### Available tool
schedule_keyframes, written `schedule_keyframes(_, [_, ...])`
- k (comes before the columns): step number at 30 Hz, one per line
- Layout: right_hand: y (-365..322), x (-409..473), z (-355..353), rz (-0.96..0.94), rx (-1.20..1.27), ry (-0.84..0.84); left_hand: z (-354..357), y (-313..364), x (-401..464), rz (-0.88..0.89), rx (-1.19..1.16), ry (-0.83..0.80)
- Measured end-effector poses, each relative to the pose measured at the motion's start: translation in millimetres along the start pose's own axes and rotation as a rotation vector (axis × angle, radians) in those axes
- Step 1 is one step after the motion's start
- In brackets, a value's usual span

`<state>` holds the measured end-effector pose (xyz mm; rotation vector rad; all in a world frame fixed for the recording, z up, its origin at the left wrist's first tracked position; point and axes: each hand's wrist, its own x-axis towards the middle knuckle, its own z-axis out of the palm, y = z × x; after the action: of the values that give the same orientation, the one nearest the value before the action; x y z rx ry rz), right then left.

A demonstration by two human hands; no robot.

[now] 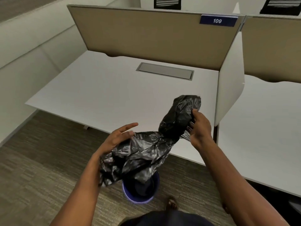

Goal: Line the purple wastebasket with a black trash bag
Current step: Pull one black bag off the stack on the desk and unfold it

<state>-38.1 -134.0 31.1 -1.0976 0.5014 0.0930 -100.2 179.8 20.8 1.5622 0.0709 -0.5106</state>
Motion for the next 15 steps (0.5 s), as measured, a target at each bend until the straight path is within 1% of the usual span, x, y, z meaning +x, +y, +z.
schedule_keyframes(2, [4, 4, 1, 0.079, 0.043, 0.061, -13, -5, -11, 0.006, -0.009, -0.014])
schedule_keyframes(4, [10, 8, 4, 0.143, 0.089, 0.107, -23, -7, -22, -0.020, -0.032, 0.026])
schedule_keyframes(6, [14, 11, 8, 0.183, 0.164, 0.146, -33, -9, -31, -0.096, -0.114, 0.064])
schedule_keyframes(8, [20, 9, 15, 0.187, 0.200, 0.153, -40, -8, -39, -0.173, -0.091, 0.141])
schedule_keyframes(9, [25, 7, 20, 0.191, 0.176, 0.136, -44, -5, -45, -0.188, -0.055, 0.152])
schedule_keyframes(10, [31, 4, 24, 0.206, 0.133, 0.111, -48, -2, -53, -0.177, -0.046, 0.120])
schedule_keyframes(12, [49, -7, 33, 0.269, -0.008, 0.074, -48, 9, -73, -0.138, -0.113, 0.047])
schedule_keyframes(14, [74, -27, 38, 0.319, -0.188, 0.073, -36, 21, -97, -0.087, -0.211, 0.100])
schedule_keyframes(15, [87, -41, 40, 0.310, -0.257, 0.091, -27, 25, -109, -0.070, -0.292, 0.151])
